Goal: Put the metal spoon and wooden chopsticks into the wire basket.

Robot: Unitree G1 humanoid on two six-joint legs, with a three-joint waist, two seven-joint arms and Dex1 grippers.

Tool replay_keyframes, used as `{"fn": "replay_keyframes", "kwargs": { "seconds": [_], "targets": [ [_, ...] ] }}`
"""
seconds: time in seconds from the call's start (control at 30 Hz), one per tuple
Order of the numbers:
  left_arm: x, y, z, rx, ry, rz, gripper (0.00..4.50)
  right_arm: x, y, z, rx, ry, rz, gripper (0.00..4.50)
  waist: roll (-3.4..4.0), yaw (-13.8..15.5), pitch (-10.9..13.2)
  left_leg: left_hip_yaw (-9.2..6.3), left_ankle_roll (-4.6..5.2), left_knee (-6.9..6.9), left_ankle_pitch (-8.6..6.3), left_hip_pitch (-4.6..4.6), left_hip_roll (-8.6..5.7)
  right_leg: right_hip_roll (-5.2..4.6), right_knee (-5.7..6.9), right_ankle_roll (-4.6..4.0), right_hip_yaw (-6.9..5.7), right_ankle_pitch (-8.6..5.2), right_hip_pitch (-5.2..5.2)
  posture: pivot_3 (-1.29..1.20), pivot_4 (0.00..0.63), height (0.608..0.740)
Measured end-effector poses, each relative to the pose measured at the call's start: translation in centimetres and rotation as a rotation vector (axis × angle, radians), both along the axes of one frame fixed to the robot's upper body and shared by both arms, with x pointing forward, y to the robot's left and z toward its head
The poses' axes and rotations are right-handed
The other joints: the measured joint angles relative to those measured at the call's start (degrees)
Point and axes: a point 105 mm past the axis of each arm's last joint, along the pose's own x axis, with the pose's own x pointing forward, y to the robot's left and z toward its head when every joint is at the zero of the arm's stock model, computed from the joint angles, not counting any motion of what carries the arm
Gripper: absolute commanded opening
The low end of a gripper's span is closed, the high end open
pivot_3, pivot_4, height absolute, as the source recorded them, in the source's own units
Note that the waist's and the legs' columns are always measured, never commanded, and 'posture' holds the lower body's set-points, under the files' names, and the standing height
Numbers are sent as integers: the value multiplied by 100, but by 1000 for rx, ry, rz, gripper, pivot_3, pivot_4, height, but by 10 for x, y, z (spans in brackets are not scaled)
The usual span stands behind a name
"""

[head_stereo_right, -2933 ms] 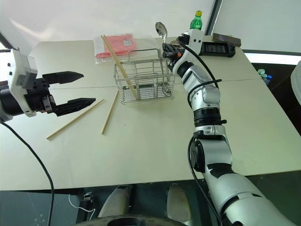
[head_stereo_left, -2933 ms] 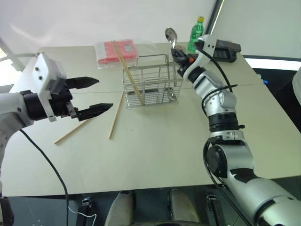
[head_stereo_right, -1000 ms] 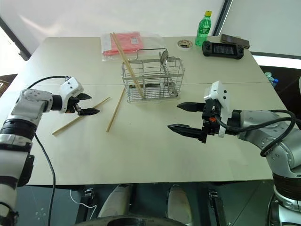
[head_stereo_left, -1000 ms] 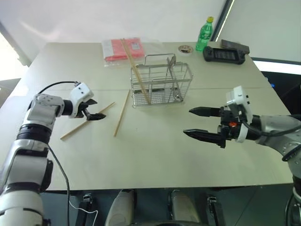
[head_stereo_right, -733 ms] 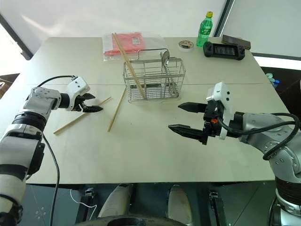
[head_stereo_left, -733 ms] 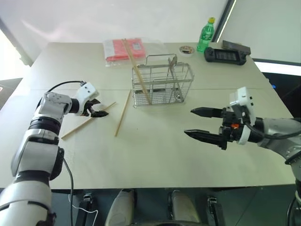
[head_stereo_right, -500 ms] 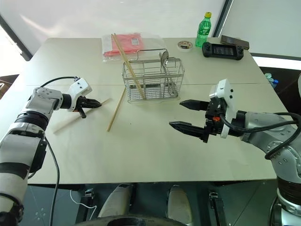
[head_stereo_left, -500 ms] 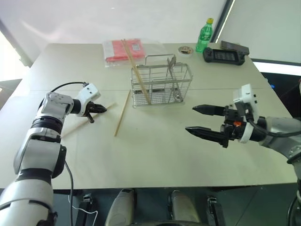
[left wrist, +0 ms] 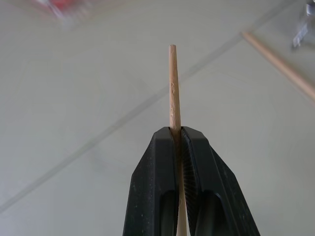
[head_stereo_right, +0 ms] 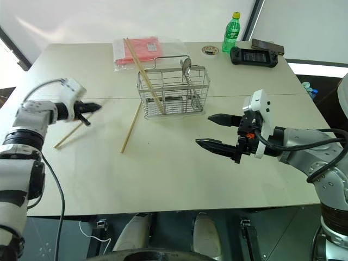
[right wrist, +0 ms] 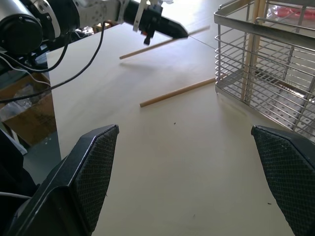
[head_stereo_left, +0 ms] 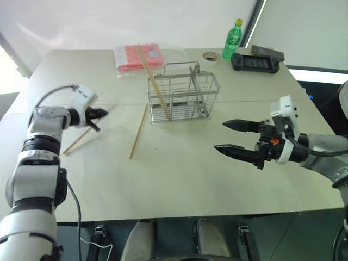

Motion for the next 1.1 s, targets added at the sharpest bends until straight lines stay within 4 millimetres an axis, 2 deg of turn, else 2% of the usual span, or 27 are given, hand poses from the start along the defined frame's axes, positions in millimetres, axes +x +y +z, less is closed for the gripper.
{"fn": "replay_keyframes", "kwargs": {
  "seconds": [0.13, 0.2, 0.37, 0.43, 0.57, 0.8, 1.1],
  "targets": [
    [-9, 8, 79, -294, -272, 87, 21, 0, 0, -2, 0, 7, -4, 4500, -2, -2, -2, -1, -1, 5, 1, 2, -1, 0, -1, 4, 1, 3, 6, 0, 150, 721],
    [-19, 3, 111, -416, -378, 92, 21, 0, 0, -2, 0, 8, -6, 4500, -3, 5, -2, -2, -3, 6, 2, 4, -1, 0, 0, 5, 0, 3, 10, 0, 150, 721],
    [-33, -27, 164, -663, -539, 69, 21, 1, 0, -2, 1, 9, -11, 4500, -6, 21, -4, -3, -7, 13, 4, 11, -3, 0, 0, 8, 0, 5, 23, 0, 150, 721],
    [-35, -40, 179, -729, -576, 53, 21, 1, 0, -2, 3, 10, -14, 4500, -7, 17, -5, -3, -8, 14, 5, 12, -4, 0, -2, 9, 1, 6, 25, 0, 150, 721],
    [-30, -73, 191, -800, -606, -9, 21, 1, 1, -2, 14, 12, -19, 4500, -7, 16, -5, -1, -8, 14, 5, 16, -5, 0, -1, 10, 1, 6, 28, 0, 150, 721],
    [-9, -125, 178, -827, -541, -125, 21, 2, -1, -2, 27, 13, -55, 4500, -7, 15, -5, 1, -8, 13, 5, 15, -5, 1, -5, 10, 1, 5, 28, 0, 150, 721],
    [5, -165, 183, -823, -540, -232, 21, -6, -3, -6, 37, 22, -99, 4500, -8, 19, -4, 2, -8, 13, 5, 12, -6, 1, -15, 11, 1, 5, 31, 0, 150, 721]
  ]
}}
